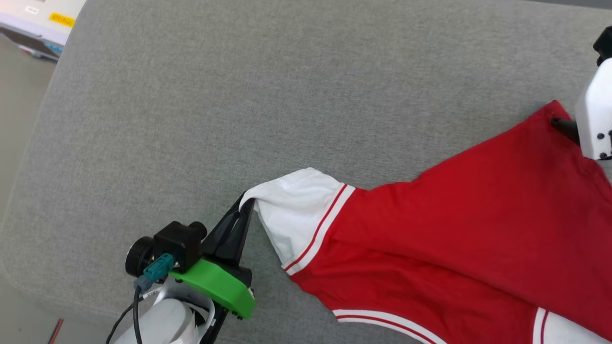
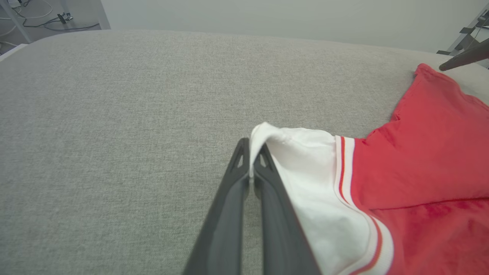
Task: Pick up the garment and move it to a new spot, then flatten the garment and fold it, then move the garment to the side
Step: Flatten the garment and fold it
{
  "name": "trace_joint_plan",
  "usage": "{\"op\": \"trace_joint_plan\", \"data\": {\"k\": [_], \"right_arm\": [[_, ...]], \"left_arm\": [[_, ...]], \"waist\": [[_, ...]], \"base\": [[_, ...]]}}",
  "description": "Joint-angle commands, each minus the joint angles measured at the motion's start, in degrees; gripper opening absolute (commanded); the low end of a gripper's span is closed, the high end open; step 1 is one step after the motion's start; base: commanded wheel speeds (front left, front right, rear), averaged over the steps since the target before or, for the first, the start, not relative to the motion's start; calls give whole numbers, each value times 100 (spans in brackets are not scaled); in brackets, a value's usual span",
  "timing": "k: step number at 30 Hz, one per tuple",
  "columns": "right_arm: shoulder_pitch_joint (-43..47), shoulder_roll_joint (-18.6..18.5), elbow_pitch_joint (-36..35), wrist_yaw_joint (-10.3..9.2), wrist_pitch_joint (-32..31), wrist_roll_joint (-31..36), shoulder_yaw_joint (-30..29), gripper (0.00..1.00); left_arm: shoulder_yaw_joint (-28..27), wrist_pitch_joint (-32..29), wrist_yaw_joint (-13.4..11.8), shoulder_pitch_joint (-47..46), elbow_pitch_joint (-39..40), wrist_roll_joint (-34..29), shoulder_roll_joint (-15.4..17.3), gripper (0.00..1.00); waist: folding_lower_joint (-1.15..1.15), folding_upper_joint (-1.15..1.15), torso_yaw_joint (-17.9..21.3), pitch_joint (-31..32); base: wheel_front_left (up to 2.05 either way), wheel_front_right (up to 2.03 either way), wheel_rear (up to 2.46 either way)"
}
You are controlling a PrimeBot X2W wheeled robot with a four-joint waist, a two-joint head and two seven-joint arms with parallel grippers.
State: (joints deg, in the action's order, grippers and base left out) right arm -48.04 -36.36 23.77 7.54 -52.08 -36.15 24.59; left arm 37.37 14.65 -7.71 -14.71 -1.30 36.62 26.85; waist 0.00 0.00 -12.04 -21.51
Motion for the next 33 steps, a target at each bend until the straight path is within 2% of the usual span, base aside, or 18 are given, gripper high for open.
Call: {"op": "trace_joint_plan", "data": {"k": [1, 4, 10, 11, 12, 20, 27, 33], "right_arm": [[-101, 102, 179, -5, 133, -18, 8, 100], [-100, 226, 663, -5, 299, -41, 218, 100], [30, 163, 1239, -5, 375, -236, 763, 100], [24, 146, 1266, -5, 394, -283, 833, 36], [5, 117, 1282, -5, 433, -343, 912, 0], [-285, -63, 1033, -5, 1439, -743, 1134, 0], [-315, -394, 556, -5, 2546, -1074, 1238, 0], [-227, -663, -16, -5, 3520, -1213, 1316, 0]], "left_arm": [[-5, 31, 41, -117, -5, -106, -50, 0], [-17, 32, 75, -167, -29, -149, -112, 0], [-74, 34, 109, -192, -83, -203, -165, 0], [-89, 34, 107, -185, -92, -206, -164, 0], [-109, 34, 104, -171, -99, -207, -161, 0], [-238, 34, 119, -73, -114, -212, -102, 0], [-350, -80, 70, -246, 141, -355, 219, 0], [-658, -188, 71, -731, 395, -335, 461, 0]], "waist": [[0, 0, -196, -214], [0, 0, -238, -290], [0, 0, -215, -320], [0, 0, -194, -305], [0, 0, -165, -282], [0, 0, 94, 99], [0, 0, 311, 554], [0, 0, 602, 897]], "base": [[0, 0, 0], [0, 0, 0], [0, 0, 0], [0, 0, 0], [0, 0, 0], [0, 0, 0], [0, 0, 0], [0, 0, 0]]}}
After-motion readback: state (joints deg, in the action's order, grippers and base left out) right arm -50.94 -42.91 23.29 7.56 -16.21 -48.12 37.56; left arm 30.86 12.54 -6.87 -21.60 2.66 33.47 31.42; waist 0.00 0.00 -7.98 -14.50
